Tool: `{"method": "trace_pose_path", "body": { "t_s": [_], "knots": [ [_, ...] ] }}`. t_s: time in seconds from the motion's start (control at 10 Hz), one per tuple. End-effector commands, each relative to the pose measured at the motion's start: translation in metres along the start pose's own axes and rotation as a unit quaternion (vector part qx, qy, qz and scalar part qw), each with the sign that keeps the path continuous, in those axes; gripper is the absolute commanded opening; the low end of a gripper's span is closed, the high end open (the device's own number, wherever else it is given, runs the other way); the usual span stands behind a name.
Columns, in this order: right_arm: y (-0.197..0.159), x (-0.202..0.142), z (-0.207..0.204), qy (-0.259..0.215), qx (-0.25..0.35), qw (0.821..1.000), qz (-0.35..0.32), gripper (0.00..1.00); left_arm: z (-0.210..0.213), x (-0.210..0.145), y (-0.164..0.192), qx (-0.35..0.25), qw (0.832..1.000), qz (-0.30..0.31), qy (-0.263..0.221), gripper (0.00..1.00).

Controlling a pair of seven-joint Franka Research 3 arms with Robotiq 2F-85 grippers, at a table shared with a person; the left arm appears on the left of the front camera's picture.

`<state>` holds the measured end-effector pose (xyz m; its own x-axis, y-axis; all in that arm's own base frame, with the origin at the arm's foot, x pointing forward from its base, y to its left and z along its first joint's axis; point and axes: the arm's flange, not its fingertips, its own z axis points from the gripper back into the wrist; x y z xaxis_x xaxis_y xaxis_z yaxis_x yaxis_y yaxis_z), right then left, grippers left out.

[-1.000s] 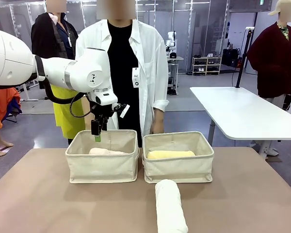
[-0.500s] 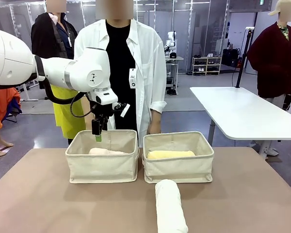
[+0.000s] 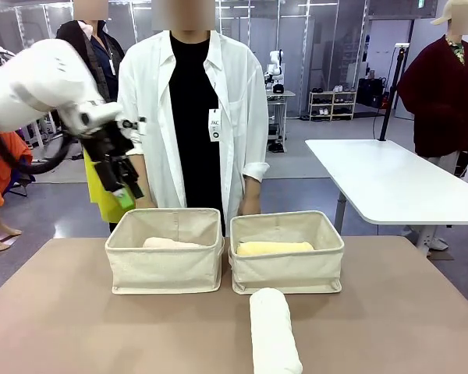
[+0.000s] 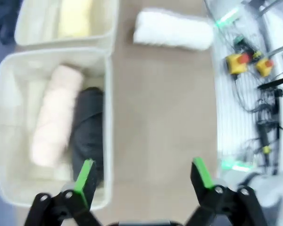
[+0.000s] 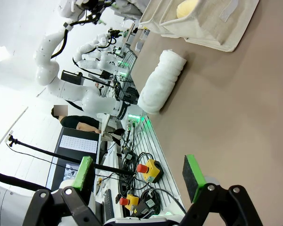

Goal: Divide the towels into two baskets.
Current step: Pick up one hotel-folded towel from the bottom of the table and place it in the Fabric basket indicated by the person.

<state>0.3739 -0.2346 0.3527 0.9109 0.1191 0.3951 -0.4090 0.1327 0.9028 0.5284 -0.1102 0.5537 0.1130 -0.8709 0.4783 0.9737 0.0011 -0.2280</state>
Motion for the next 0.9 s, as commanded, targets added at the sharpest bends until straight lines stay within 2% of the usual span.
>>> {"method": "trace_pose_path", "body": {
  "t_s": [0.0, 0.2, 0.3, 0.4, 0.6, 0.7, 0.8],
  "knots": [
    [0.004, -0.001, -0.004, -0.001, -0.006, 1.0, -0.004, 0.95, 0.007, -0.05, -0.039, -0.059, 0.992, 0.062, -0.095, 1.0],
    [0.004, -0.001, -0.004, -0.001, -0.006, 1.0, -0.004, 0.95, 0.014, -0.11, -0.074, -0.086, 0.977, 0.11, -0.164, 1.0],
    [0.004, -0.001, -0.004, -0.001, -0.006, 1.0, -0.004, 0.95, 0.019, -0.139, -0.089, -0.117, 0.964, 0.095, -0.22, 1.0],
    [0.004, -0.001, -0.004, -0.001, -0.006, 1.0, -0.004, 0.95, 0.017, -0.172, -0.097, -0.171, 0.949, 0.093, -0.247, 1.0],
    [0.004, -0.001, -0.004, -0.001, -0.006, 1.0, -0.004, 0.95, 0.015, -0.237, -0.103, -0.187, 0.918, 0.135, -0.323, 1.0],
    [0.004, -0.001, -0.004, -0.001, -0.006, 1.0, -0.004, 0.95, 0.012, -0.273, -0.108, -0.192, 0.897, 0.156, -0.365, 1.0],
    [0.004, -0.001, -0.004, -0.001, -0.006, 1.0, -0.004, 0.95, 0.004, -0.314, -0.115, -0.185, 0.869, 0.193, -0.417, 1.0]
  ]
}}
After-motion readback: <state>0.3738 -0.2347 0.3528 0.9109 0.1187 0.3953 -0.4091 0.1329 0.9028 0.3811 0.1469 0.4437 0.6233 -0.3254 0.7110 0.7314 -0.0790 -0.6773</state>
